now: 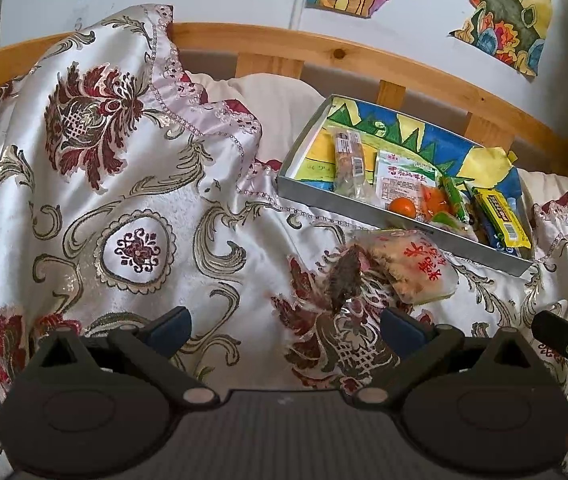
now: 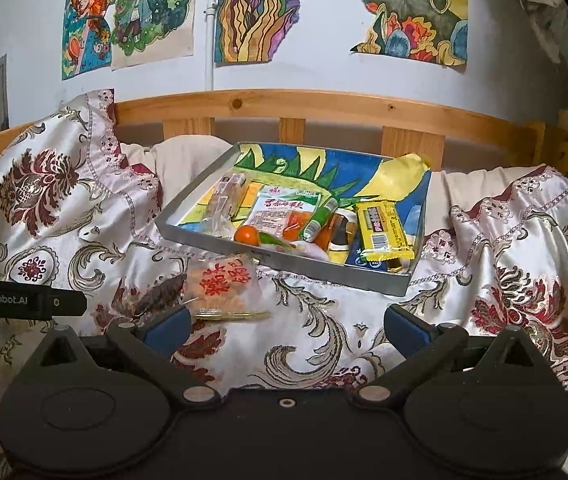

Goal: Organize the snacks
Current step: 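Withdraw both tools from the tray back over the red-lettered bag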

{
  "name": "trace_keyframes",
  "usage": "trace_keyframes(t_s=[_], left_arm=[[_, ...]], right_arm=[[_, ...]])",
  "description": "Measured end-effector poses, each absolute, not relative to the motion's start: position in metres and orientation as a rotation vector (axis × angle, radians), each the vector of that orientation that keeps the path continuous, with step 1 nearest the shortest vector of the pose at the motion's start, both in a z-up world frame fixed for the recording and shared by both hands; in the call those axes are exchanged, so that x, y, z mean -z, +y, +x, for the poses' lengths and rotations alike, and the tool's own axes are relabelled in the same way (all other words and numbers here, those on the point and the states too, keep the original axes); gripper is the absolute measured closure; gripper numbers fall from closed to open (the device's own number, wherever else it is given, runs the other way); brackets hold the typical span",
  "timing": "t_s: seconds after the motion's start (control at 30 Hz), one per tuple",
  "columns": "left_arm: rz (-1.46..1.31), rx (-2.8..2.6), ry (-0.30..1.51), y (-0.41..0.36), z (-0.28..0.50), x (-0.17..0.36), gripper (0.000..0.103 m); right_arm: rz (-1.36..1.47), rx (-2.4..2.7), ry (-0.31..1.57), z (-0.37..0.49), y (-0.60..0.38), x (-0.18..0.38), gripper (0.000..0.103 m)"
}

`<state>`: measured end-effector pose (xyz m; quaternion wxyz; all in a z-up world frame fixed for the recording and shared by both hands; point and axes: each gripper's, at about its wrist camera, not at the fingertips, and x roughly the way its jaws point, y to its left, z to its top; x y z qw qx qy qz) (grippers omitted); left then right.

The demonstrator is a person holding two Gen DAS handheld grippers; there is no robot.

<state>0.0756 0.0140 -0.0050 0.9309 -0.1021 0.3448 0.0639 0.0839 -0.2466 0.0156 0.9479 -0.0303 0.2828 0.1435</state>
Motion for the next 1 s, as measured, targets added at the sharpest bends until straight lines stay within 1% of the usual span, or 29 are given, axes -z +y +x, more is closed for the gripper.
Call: trace_keyframes(t_s=[1.0], left_arm=[[-0.128, -0.216, 0.733, 0.012, 0.086, 0.015, 0.001]], right_arm=[[-0.029, -0.348, 0.671, 0.099, -0.235, -0.001, 0.001]])
